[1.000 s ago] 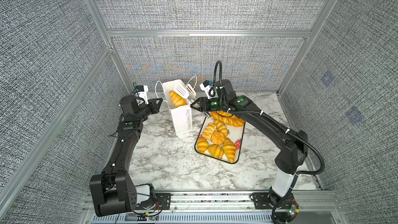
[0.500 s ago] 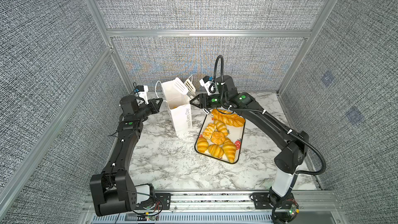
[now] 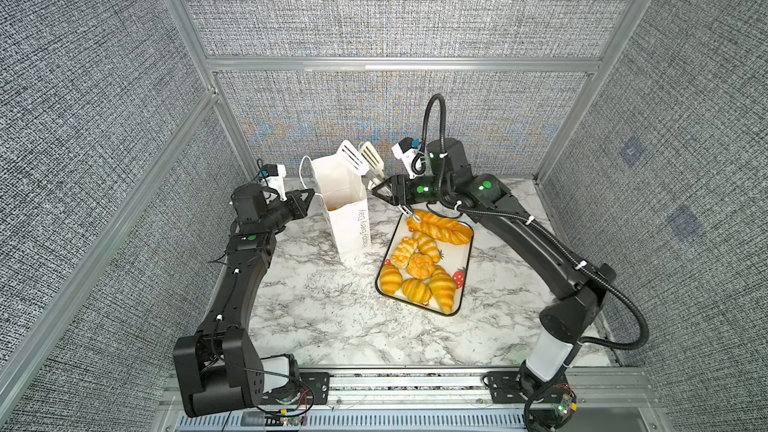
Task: Place the fake bread into the paper bag
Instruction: 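Withdraw the open tongs from the bag back over the croissant tray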
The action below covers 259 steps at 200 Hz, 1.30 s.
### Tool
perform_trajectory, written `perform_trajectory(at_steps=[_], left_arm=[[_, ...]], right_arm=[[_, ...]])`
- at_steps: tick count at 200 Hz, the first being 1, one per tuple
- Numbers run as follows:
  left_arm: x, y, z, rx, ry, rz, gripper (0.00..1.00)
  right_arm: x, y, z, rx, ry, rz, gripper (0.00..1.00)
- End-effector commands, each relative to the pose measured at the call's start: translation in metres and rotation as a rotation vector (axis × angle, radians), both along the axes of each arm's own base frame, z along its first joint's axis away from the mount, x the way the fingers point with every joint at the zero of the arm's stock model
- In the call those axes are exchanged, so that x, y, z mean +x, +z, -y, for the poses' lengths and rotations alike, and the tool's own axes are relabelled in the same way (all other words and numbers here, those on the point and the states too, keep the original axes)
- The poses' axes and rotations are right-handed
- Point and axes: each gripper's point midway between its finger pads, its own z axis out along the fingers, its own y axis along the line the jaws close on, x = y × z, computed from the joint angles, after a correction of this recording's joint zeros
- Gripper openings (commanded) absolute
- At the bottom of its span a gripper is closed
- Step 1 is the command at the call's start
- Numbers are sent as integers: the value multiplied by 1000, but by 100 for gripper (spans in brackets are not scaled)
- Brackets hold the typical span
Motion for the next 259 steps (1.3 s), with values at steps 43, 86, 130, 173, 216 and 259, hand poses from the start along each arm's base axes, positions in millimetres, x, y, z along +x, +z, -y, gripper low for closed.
perform_trajectory(at_steps=[43, 86, 130, 173, 216, 259], left_arm=[[0, 6, 1, 3, -9, 31, 0], [0, 7, 1, 1, -10, 32, 0], [-1, 8, 1, 2, -9, 34, 0], [-1, 8, 2, 0, -12, 34, 0], [-1, 8, 2, -2, -13, 33, 0], [-1, 8, 2, -4, -14, 35, 0]], right_arm=[[-7, 2, 45, -24, -97, 36, 57], [-14, -8, 87, -38, -182, 17, 57], [-20, -34, 123, -85, -256, -33, 57], [-32, -68, 151, -146, -309, -107, 57], [-49, -106, 167, -215, -330, -191, 57], [-64, -138, 177, -269, -340, -262, 56]])
